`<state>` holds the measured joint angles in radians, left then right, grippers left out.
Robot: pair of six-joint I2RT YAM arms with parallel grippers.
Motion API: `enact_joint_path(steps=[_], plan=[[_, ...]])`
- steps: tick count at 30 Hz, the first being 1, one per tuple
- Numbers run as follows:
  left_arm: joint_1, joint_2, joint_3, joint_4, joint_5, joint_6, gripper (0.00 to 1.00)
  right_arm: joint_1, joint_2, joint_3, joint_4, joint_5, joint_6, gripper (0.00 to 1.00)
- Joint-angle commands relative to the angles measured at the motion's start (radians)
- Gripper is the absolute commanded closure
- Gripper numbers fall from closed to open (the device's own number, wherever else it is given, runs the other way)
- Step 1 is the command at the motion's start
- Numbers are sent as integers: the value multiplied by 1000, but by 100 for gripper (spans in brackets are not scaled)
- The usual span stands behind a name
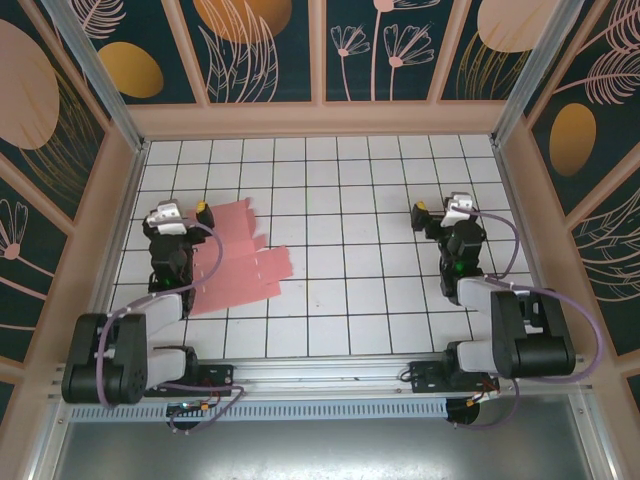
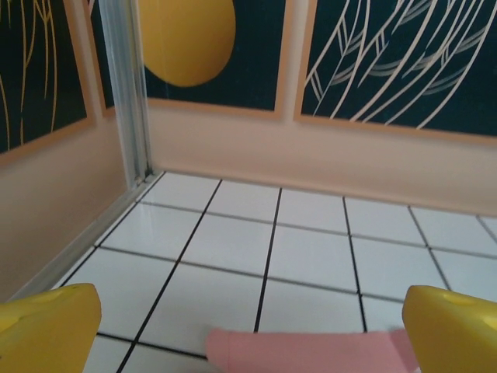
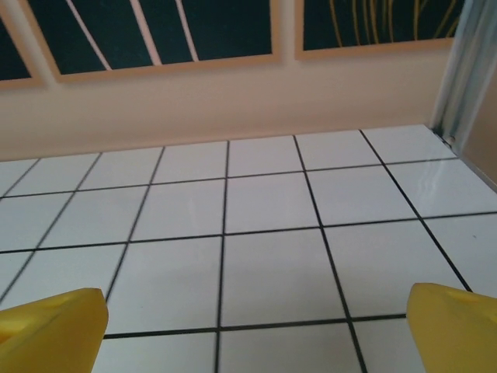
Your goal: Fold the paper box
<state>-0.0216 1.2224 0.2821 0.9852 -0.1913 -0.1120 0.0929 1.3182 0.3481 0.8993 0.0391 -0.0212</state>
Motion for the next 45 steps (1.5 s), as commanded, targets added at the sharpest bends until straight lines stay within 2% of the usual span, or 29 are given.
enact_joint_path(steps=[1,6,9,13,15,18,21,27,30,33,36,39,45], plan=[[5,-67,109,-288,-20,-105,1,70,-46,78,-174,46,-8,1],[5,-75,235,-589,-24,-331,1,207,-2,231,-354,6,86,1],[5,-31,280,-698,65,-430,1,289,62,321,-412,-19,201,1],[5,44,299,-765,165,-542,2,371,162,413,-438,-113,341,1],[5,88,301,-764,220,-562,6,409,212,454,-437,-159,365,1],[4,174,330,-804,237,-587,12,448,264,492,-434,-173,368,1],[5,274,367,-854,276,-613,20,449,285,509,-439,-183,375,1],[-6,357,325,-746,351,-719,21,442,262,497,-465,-166,389,1],[-40,401,331,-706,359,-775,20,395,256,497,-509,-220,470,1],[-92,449,325,-619,359,-868,20,339,259,487,-526,-322,537,1],[-158,483,310,-503,332,-993,20,308,241,450,-508,-357,580,1],[-231,545,347,-446,318,-1057,19,291,221,424,-513,-387,593,2],[-378,681,580,-537,334,-954,15,259,182,362,-509,-447,580,2]])
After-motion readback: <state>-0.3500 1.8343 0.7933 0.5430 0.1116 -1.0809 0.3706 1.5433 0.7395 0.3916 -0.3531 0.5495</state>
